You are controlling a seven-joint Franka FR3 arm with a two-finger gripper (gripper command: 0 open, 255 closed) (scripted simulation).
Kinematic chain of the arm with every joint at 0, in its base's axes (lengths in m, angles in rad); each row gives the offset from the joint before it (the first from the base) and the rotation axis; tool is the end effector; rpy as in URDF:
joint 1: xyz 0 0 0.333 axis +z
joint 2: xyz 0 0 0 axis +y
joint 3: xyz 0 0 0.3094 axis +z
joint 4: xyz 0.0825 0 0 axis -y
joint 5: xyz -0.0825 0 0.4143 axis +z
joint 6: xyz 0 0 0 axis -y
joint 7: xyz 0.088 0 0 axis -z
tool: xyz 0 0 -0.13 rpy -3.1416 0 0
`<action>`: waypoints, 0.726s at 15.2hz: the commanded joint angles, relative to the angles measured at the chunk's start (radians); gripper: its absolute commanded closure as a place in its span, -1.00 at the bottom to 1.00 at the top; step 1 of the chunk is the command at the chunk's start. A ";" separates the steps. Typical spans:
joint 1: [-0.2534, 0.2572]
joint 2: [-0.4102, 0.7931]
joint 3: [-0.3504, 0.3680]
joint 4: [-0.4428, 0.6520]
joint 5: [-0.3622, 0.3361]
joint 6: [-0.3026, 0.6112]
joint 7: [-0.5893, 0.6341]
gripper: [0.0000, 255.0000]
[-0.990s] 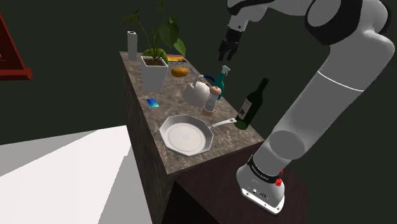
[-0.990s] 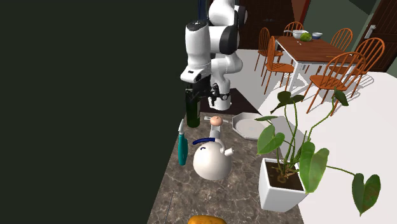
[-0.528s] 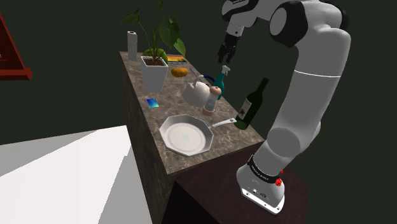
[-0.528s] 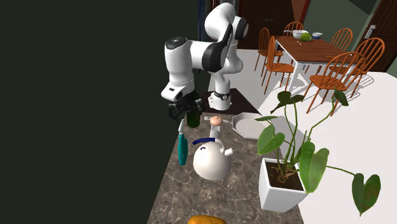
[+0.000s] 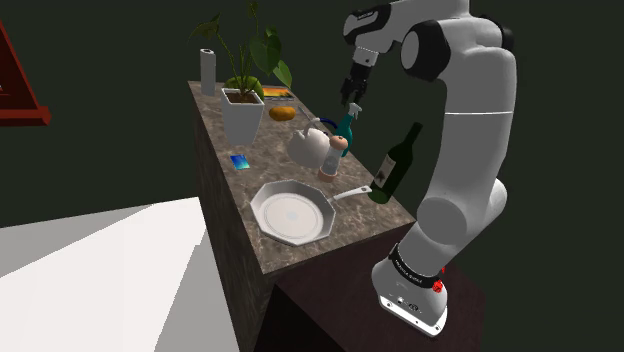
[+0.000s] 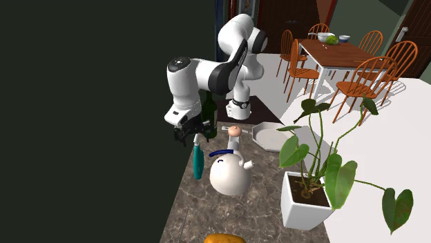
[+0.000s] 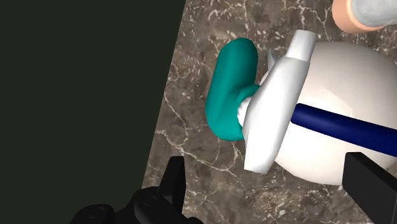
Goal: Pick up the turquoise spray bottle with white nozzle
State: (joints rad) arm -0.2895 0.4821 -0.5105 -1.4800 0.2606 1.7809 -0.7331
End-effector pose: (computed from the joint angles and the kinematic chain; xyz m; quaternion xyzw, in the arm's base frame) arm 0.5341 -0.4445 0.3765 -0.9969 0.0506 0.0355 0.0481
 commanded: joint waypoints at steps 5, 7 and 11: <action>0.000 0.012 0.004 -0.034 0.008 0.045 -0.008 1.00; 0.000 0.012 0.004 -0.035 0.008 0.046 -0.008 1.00; 0.000 0.012 0.004 -0.035 0.008 0.046 -0.008 1.00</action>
State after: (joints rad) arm -0.2890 0.4938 -0.5069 -1.5145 0.2684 1.8267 -0.7408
